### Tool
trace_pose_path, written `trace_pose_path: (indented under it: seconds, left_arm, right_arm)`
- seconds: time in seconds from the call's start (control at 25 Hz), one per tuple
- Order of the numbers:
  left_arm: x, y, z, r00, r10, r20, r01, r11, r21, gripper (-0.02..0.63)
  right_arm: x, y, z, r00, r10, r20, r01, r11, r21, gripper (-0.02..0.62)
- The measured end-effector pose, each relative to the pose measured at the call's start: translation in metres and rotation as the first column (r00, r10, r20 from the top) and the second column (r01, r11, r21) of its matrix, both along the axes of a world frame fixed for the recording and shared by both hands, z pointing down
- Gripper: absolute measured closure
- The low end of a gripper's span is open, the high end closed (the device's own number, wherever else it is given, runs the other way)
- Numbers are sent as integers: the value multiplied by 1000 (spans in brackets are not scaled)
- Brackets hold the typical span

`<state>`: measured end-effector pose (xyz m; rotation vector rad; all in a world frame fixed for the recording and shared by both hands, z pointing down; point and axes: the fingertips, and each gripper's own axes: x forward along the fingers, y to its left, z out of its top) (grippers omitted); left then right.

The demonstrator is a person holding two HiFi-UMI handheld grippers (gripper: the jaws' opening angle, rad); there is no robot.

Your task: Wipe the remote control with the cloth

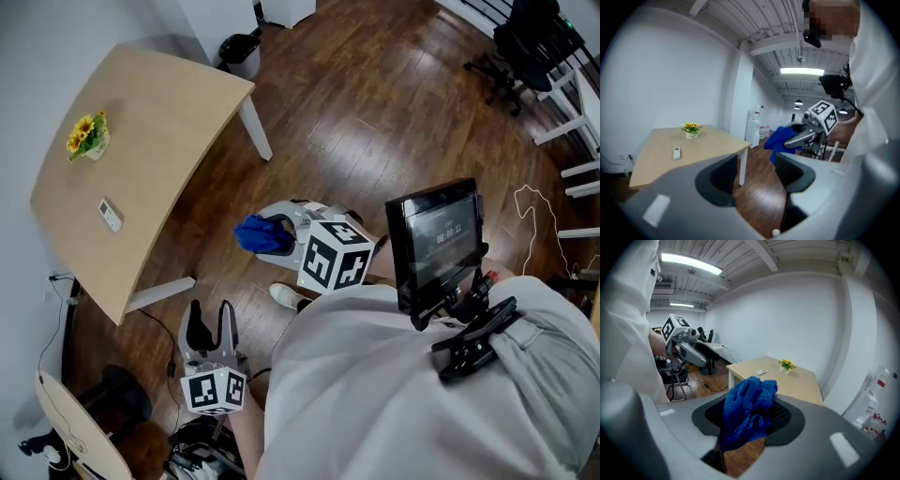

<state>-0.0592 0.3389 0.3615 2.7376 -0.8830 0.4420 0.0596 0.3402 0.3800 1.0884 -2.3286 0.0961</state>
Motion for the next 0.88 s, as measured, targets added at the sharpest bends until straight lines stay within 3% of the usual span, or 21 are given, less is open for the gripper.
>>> trace_pose_path:
  seconds: [0.4,0.88]
  left_arm:
    - [8,24,5,999,-22,39,22,1000,6,331]
    - [-10,49,2,997,-66,40,64,997,30,332]
  right_arm:
    - [3,19,9,999,-44,-8,44,999,7,399]
    - [-10,40,3,997,-75,-9,76,997,36,399]
